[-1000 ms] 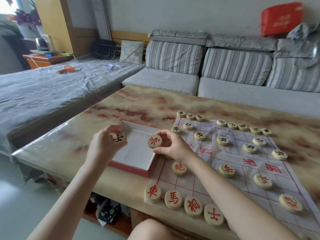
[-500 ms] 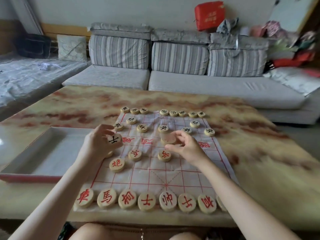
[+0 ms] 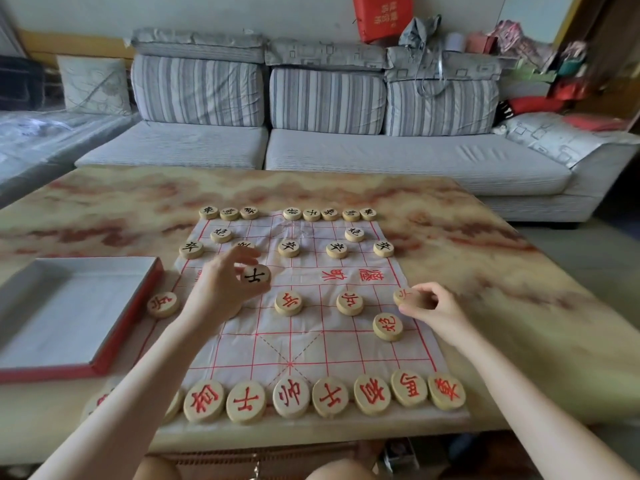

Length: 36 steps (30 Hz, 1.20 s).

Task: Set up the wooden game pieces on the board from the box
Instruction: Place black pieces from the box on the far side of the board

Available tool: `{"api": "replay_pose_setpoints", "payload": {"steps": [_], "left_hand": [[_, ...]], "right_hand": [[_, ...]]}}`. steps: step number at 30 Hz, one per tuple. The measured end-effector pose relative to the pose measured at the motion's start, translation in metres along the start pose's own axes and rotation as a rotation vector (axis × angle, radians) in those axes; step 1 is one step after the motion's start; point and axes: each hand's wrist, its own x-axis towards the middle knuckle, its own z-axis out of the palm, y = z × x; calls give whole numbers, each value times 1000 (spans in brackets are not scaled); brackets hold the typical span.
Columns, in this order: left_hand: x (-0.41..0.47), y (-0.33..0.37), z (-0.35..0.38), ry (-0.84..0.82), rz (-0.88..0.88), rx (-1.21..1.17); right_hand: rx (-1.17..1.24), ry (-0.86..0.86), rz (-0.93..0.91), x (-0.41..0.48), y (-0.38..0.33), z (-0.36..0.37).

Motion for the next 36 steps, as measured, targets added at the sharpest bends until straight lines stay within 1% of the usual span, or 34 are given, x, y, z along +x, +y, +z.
{"api": "replay_pose_setpoints", "payload": {"steps": [2, 4, 6, 8, 10, 12, 13, 18, 22, 28, 33, 36], "left_hand": [[0, -1, 2, -5, 4, 5], [1, -4, 1, -9, 0, 7], [2, -7, 0, -12, -14, 5], [3, -9, 0, -17, -18, -1], [6, -9, -1, -15, -12, -7], [11, -9, 0, -17, -16, -8], [16, -10, 0, -20, -21, -9], [53, -20, -1, -27, -37, 21], [93, -26, 1, 32, -27, -2], [165, -37, 25, 3, -10, -10], [216, -51, 51, -45, 15, 97], [240, -63, 61, -30, 8, 109]], "right_hand": [[-98, 6, -8, 4, 5, 2], [-257, -5, -25, 4, 5, 2], [-317, -36, -1, 4, 3, 1], [-280, -55, 19, 4, -1, 0], [-129, -41, 18, 3, -13, 2], [-65, -11, -23, 7, -29, 8], [-53, -24, -46, 7, -40, 12], [24, -231, -138, 17, -82, 42], [92, -282, -146, 31, -99, 63], [41, -299, -211, 61, -114, 80], [-4, -281, -245, 86, -121, 75], [-75, -269, -276, 91, -122, 74]]}}
